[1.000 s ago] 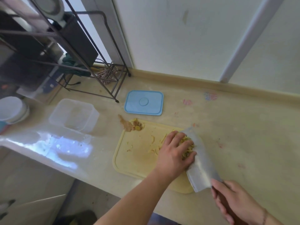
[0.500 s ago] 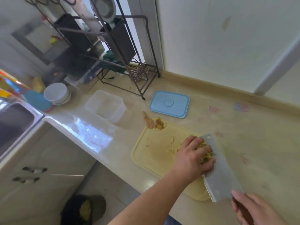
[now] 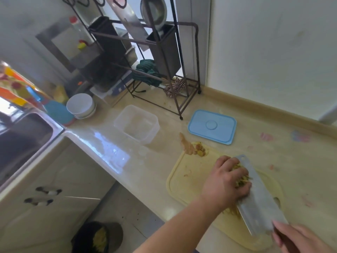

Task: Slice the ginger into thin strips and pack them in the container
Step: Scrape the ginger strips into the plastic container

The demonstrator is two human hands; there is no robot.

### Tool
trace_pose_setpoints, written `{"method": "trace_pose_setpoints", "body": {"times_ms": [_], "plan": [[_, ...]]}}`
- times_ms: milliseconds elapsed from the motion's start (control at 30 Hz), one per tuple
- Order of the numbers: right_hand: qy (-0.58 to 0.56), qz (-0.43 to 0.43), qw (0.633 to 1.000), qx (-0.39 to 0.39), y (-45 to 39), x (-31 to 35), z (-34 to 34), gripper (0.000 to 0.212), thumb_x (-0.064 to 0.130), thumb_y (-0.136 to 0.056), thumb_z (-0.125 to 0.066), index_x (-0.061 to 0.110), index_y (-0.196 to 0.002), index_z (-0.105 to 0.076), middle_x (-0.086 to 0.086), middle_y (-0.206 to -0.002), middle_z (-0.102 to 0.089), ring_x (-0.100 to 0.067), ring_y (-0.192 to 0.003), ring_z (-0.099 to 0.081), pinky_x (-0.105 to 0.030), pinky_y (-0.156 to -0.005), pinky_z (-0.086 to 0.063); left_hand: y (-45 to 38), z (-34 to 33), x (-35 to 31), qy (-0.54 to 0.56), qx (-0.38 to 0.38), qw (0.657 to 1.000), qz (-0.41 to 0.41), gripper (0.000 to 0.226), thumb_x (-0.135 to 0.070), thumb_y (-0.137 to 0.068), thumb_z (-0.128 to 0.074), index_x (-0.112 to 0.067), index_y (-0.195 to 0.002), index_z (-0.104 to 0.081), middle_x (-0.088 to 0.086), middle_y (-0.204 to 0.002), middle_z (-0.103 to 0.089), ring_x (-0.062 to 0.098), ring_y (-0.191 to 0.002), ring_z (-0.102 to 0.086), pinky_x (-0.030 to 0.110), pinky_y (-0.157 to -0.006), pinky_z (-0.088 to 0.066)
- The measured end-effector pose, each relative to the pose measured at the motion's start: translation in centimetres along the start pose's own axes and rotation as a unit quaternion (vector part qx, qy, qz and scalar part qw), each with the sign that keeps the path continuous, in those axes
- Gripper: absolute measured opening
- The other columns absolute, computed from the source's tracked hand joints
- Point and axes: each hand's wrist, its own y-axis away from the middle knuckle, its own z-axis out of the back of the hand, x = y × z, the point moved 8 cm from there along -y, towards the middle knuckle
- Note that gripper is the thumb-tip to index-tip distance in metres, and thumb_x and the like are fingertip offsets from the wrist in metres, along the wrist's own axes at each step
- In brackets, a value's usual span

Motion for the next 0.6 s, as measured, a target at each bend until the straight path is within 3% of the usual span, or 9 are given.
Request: {"method": "trace_pose_setpoints", "body": {"times_ms": [100,267,467,600], "plan": [[-0.040,-0.020,0.998,0.036,-0.5,2.3,-2.7,0.043,0.012,-0.094,-0.052,-0.011,-0.057,-0.053,-0.015,-0.040,-0.038,-0.017,-0.028,-0.036,-0.016,-0.030,-0.027,-1.0,3.3,1.4,-0.007,-0.018,1.000,-0.012,0.024,-0.027,-0.081,-0.073,-0.011,-0.098,-0.074,0.010,-0.113,-0.063,0.028,-0.112,-0.048,0.032,-0.102,-0.039],[-0.032,-0.023,0.993,0.111,-1.9,7.8,-8.4,0.043,0.031,-0.090,-0.051,-0.004,-0.064,-0.054,-0.017,-0.046,-0.040,-0.015,-0.032,-0.036,-0.019,-0.033,-0.029,-3.1,10.4,5.3,-0.037,-0.068,0.997,0.001,0.024,-0.024,-0.074,-0.078,-0.011,-0.095,-0.076,0.011,-0.111,-0.066,0.028,-0.109,-0.052,0.029,-0.101,-0.039],[0.012,0.031,0.984,0.175,-4.7,15.7,-17.5,0.038,0.033,-0.097,-0.048,0.000,-0.078,-0.051,-0.016,-0.049,-0.039,-0.015,-0.029,-0.036,-0.019,-0.032,-0.035,-4.2,20.6,12.8,-0.095,-0.114,0.988,0.035,0.030,-0.036,-0.080,-0.070,-0.012,-0.096,-0.077,0.011,-0.111,-0.067,0.028,-0.108,-0.055,0.030,-0.097,-0.043],[0.042,0.056,0.980,0.186,-7.7,19.9,-22.5,0.036,0.034,-0.100,-0.047,0.004,-0.079,-0.050,-0.013,-0.050,-0.042,-0.018,-0.029,-0.037,-0.019,-0.032,-0.035,-4.9,24.6,18.6,-0.112,-0.105,0.984,0.090,0.033,-0.040,-0.080,-0.070,-0.016,-0.101,-0.078,0.009,-0.118,-0.066,0.028,-0.112,-0.055,0.034,-0.094,-0.045]]}}
